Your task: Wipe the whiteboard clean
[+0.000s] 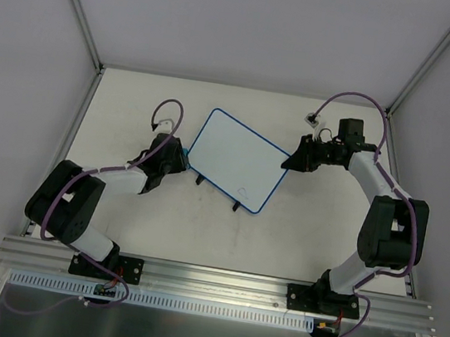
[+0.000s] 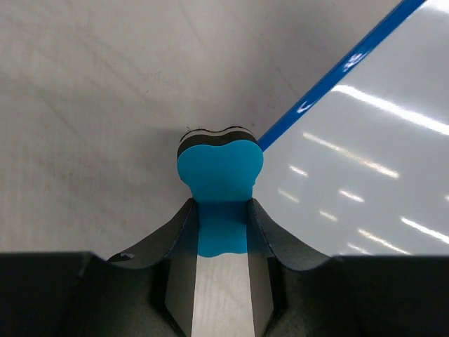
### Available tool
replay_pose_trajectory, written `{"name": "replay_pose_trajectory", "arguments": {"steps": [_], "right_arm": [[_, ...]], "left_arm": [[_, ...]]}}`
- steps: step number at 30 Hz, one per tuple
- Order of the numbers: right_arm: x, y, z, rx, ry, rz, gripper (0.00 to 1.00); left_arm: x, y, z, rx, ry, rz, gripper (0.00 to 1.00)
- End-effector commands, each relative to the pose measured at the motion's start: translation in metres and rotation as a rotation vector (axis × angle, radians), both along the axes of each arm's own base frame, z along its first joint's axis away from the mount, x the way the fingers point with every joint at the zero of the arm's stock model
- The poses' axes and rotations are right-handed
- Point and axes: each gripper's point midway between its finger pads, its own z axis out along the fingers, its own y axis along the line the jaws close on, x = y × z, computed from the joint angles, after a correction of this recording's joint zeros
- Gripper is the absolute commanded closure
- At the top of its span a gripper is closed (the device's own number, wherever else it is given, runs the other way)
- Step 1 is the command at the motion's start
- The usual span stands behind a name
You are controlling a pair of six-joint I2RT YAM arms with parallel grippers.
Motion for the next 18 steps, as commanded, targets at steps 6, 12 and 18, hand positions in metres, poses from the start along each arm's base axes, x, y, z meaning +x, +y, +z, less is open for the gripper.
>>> {"name": "replay_pose_trajectory", "arguments": {"steps": [6,12,18], "right_arm": [[0.004,-0.008,-0.004,-0.077,-0.082,0.009,1.00],[0.004,-0.008,-0.002,-0.075,-0.088,0.010,1.00],[0.003,-0.008,-0.002,-0.071,-0.087,0.012,1.00]], "left_arm": [[-0.035,0.050,-0.022,0.053,0.135,0.201,1.00],[-0.030,0.028,0.011,0.028,0.032,0.038,1.00],[-0.026,-0.030,0.060,0.061,-0.183,-0.281,1.00]]}}
